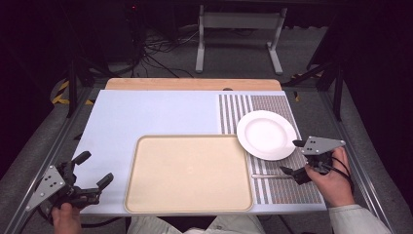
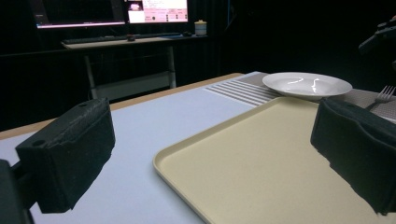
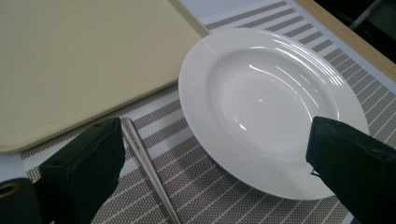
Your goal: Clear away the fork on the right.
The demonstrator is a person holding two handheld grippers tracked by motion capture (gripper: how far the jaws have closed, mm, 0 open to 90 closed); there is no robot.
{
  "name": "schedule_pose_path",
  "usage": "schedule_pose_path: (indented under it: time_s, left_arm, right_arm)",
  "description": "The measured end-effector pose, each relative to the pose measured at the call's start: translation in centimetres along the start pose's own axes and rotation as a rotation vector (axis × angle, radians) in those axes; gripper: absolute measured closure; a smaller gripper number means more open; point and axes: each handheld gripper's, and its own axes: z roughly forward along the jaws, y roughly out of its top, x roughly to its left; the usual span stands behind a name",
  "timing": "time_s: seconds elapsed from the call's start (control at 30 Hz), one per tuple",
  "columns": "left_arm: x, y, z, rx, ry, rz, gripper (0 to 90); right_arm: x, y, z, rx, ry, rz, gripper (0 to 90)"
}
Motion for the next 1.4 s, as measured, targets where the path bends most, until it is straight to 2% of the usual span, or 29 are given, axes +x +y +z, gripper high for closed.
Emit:
schedule_pose_path:
  time_s: [0.1,0.13,0.37,0.63,0.87,1.0,1.07,1.2,1.23,1.33,1.4]
  left_arm:
    - [0.0,0.0,0.0,0.003,0.001,-0.001,0.4]
    - [0.0,0.0,0.0,0.003,0.001,-0.001,0.4]
    - [-0.1,0.0,0.1,0.005,0.001,-0.002,0.4]
    - [0.0,-0.1,0.1,0.006,0.005,-0.007,0.4]
    - [0.1,-0.1,0.2,0.010,0.004,-0.002,0.4]
    - [0.1,-0.1,0.2,0.010,0.005,-0.002,0.4]
    - [0.1,-0.1,0.2,0.010,0.004,-0.003,0.5]
    - [0.1,-0.1,0.2,0.009,0.003,-0.002,0.4]
    - [0.1,-0.1,0.2,0.009,0.003,-0.003,0.4]
    - [0.1,-0.1,0.2,0.009,0.002,-0.002,0.5]
    - [0.1,-0.1,0.2,0.009,0.004,-0.003,0.4]
  right_arm:
    - [-0.1,0.4,0.1,0.072,0.019,-0.042,6.6]
    - [-0.1,0.4,0.1,0.072,0.019,-0.042,6.6]
    - [-0.3,1.4,0.5,0.254,0.089,-0.126,6.5]
    - [-0.4,1.8,1.2,0.372,0.144,-0.169,6.3]
    - [-0.6,2.0,1.7,0.433,0.185,-0.197,7.2]
    - [-0.7,2.0,1.8,0.437,0.186,-0.201,5.4]
    - [-0.6,1.9,1.9,0.446,0.194,-0.223,4.6]
    - [-0.4,1.6,2.4,0.450,0.216,-0.222,5.2]
    - [-0.3,1.5,2.6,0.447,0.214,-0.216,5.7]
    - [-0.2,1.2,3.1,0.449,0.224,-0.246,8.6]
    - [0.0,0.9,3.4,0.480,0.236,-0.255,12.2]
